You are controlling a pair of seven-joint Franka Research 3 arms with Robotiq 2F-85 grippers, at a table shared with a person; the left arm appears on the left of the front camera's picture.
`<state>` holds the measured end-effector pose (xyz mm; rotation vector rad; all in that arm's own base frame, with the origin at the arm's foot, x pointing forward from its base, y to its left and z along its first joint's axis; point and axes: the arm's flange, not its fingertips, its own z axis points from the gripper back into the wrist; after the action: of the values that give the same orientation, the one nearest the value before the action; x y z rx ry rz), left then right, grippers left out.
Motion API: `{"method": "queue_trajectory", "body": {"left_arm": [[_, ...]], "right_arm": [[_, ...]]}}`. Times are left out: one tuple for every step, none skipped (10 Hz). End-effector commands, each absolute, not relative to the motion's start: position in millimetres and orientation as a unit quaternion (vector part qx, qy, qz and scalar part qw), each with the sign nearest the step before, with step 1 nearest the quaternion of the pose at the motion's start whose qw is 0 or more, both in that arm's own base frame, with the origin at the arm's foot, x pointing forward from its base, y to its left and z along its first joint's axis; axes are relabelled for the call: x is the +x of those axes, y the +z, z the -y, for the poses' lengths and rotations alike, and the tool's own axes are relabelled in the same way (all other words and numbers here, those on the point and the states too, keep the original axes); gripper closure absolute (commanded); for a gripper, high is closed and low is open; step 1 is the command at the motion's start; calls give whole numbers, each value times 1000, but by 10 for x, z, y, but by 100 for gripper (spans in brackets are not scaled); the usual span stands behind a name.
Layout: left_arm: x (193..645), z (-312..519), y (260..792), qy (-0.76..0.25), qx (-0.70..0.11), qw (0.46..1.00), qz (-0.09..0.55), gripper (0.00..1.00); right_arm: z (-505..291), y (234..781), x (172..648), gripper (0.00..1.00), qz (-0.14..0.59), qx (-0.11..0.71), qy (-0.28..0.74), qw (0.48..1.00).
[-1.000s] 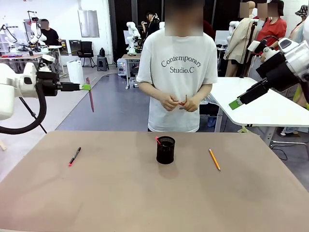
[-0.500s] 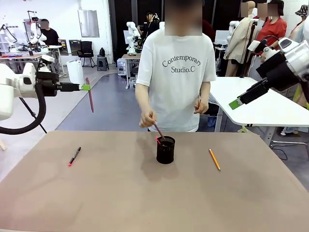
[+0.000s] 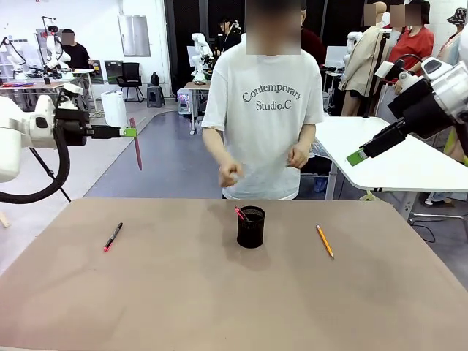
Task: Place the pens into the pen holder.
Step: Pick up a writing instrument from the table and place it into the Pen holder.
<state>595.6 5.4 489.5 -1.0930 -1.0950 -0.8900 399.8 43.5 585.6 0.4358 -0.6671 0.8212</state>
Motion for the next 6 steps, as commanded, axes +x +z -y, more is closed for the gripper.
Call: {"method": "queue_trajectory", "body": {"left_arm": [[5955, -56, 4911, -389, -476, 627, 479, 100], [5955, -56, 4911, -389, -476, 627, 479, 100], [5955, -56, 4911, -389, -476, 627, 479, 100], [5955, -56, 4911, -389, -476, 627, 479, 100], [5955, -56, 4911, -389, -476, 627, 479, 100], [5955, -56, 4911, -389, -476, 627, 479, 100]], "right_arm": [[-444, 5865, 4019, 0, 322, 218, 387, 836], [-444, 5865, 4019, 0, 322, 218, 387, 836], [-444, 5865, 4019, 0, 322, 218, 387, 836], [-444, 5865, 4019, 0, 322, 218, 387, 836], [-444, 5865, 4019, 0, 322, 218, 387, 836], [-444, 5865, 4019, 0, 322, 218, 387, 836]]}}
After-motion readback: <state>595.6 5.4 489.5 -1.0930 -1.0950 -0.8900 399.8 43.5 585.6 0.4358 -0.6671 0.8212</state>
